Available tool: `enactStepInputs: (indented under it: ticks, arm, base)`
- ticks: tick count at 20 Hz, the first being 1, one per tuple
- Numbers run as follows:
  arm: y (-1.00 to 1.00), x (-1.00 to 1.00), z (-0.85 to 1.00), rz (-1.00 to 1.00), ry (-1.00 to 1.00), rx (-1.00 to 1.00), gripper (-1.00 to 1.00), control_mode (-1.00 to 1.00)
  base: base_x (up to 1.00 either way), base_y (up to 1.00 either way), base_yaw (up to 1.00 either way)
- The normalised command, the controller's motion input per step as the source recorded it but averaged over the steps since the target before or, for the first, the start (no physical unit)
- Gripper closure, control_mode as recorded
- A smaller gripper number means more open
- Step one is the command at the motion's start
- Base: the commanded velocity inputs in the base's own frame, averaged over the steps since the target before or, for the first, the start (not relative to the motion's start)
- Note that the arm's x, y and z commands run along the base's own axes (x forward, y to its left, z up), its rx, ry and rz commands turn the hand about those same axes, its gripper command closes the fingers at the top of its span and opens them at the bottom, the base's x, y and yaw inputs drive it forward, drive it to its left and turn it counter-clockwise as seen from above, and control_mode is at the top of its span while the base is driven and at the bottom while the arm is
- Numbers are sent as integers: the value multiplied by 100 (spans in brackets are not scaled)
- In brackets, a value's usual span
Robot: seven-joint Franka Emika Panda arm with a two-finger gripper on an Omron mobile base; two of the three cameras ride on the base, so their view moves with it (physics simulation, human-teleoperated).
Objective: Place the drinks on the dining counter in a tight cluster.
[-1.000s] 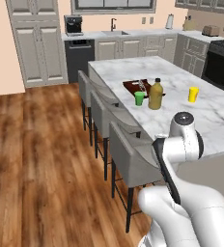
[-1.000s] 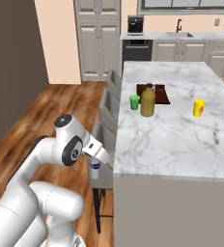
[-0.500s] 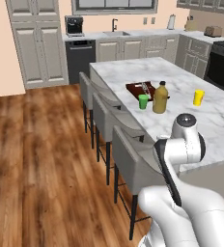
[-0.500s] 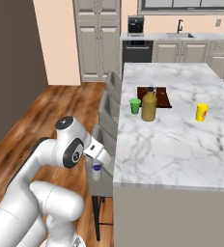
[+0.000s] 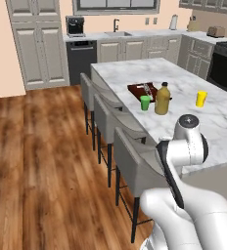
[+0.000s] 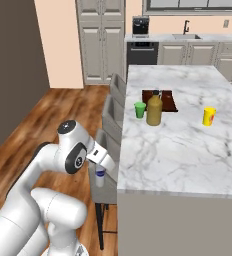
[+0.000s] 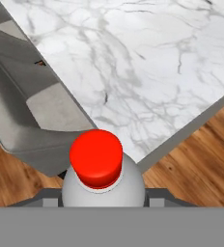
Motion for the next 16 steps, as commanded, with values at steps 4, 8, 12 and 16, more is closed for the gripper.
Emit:
enactStepInputs:
  ticks: [4,8,12,16]
  arm:
    - [0,0,4,0,-2,-1,100,-100]
    - [0,6,30,0,-8,-1,100,-100]
    - [-1,16,37,-1,-6,-2,100,-100]
    - [-11,42,22,0,-13,-1,100,-100]
  base:
    - [0,0,0]
    - [0,0,0]
    - [0,0,0]
    - [0,0,0]
